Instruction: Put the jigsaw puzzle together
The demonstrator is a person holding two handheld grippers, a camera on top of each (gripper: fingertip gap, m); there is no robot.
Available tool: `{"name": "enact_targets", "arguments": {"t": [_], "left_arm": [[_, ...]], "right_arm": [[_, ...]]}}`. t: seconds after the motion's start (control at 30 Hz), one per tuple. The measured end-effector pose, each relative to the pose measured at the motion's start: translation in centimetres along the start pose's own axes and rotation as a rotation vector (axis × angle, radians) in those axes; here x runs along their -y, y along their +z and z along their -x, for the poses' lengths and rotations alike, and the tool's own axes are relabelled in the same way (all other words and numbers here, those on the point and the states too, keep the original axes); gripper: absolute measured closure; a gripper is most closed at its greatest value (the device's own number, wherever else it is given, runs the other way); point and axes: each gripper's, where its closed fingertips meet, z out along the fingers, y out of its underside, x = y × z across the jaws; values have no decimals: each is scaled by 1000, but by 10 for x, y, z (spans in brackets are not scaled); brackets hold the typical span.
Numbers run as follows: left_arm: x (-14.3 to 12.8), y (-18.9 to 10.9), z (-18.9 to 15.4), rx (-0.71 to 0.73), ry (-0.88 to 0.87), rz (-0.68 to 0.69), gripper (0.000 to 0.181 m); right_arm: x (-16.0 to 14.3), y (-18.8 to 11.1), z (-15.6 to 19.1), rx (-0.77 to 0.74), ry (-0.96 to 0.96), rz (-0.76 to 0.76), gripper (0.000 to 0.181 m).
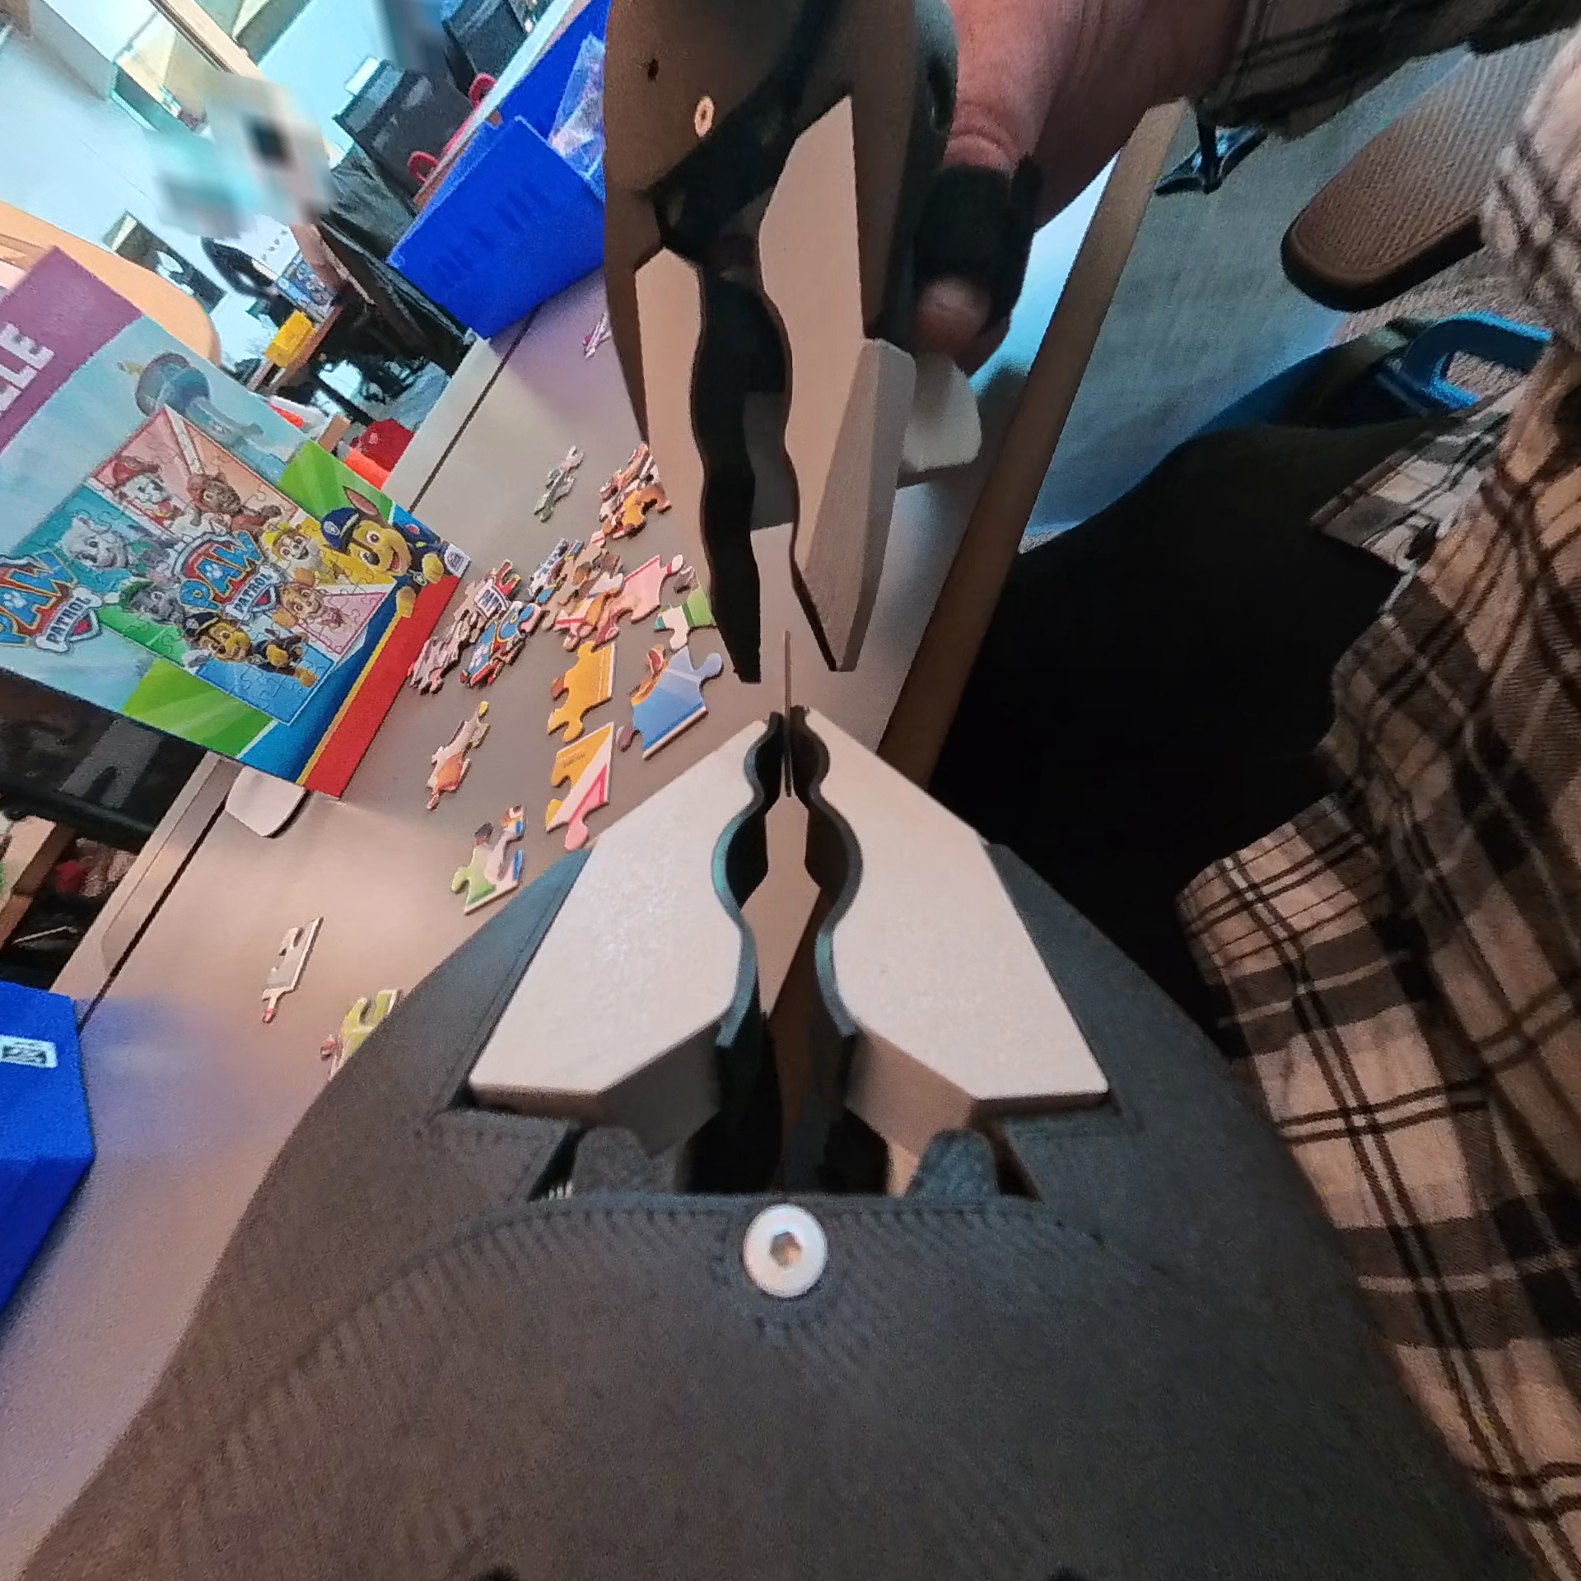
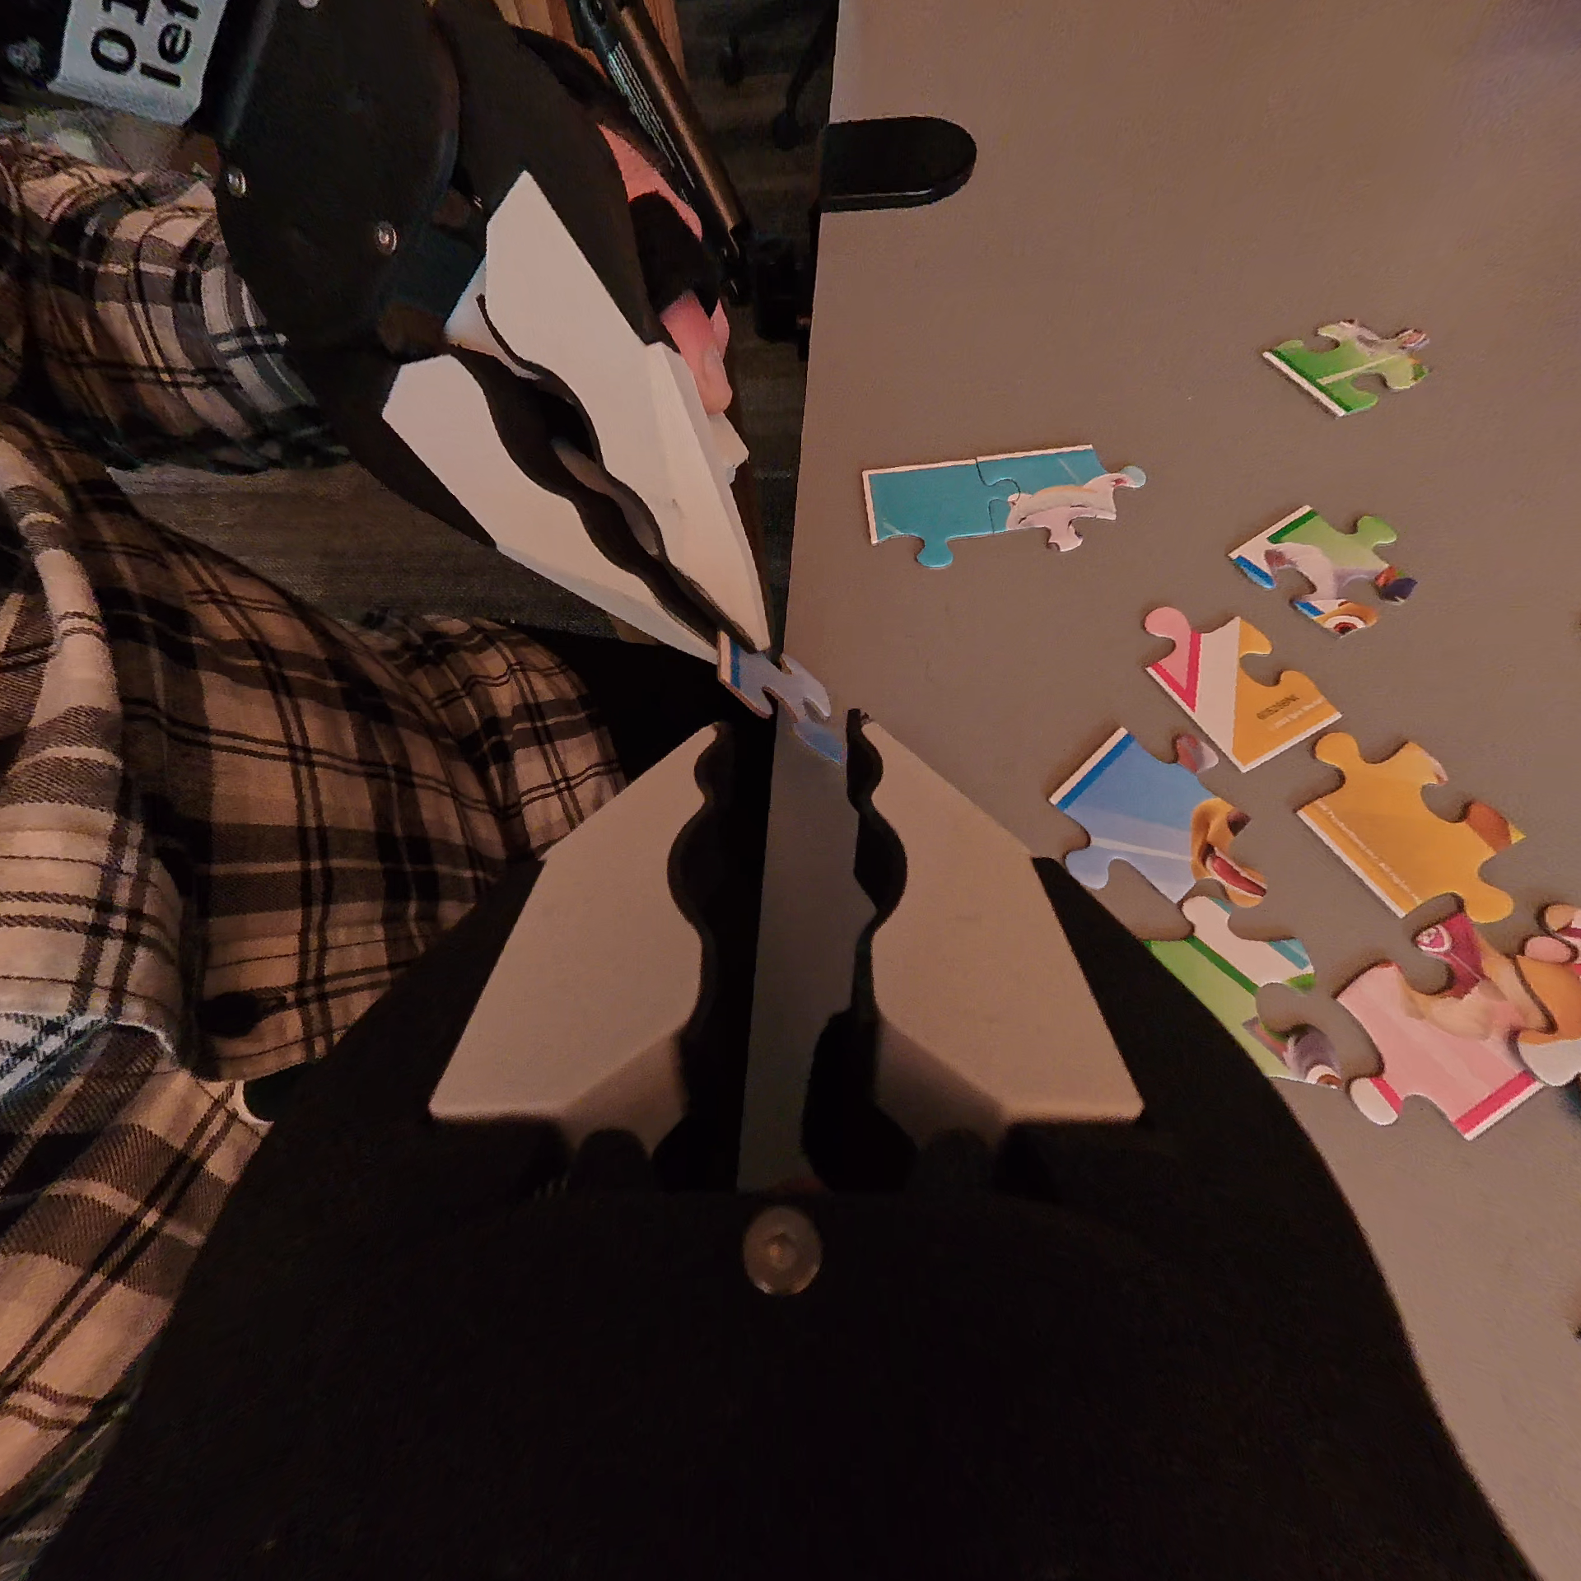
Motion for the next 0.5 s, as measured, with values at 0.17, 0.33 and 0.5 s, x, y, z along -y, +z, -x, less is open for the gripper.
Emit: {"name": "enact_targets", "arguments": {"t": [0.17,0.33,0.5], "left_arm": [[13,-4,4,-35,-74,-80,181],[20,-8,6,-83,-147,-132,181],[25,-9,17,-67,-199,-172,181]], "right_arm": [[5,3,6,0,-59,-8,166],[11,2,6,-18,-96,-28,177],[19,-3,2,-68,-128,-62,179]]}}
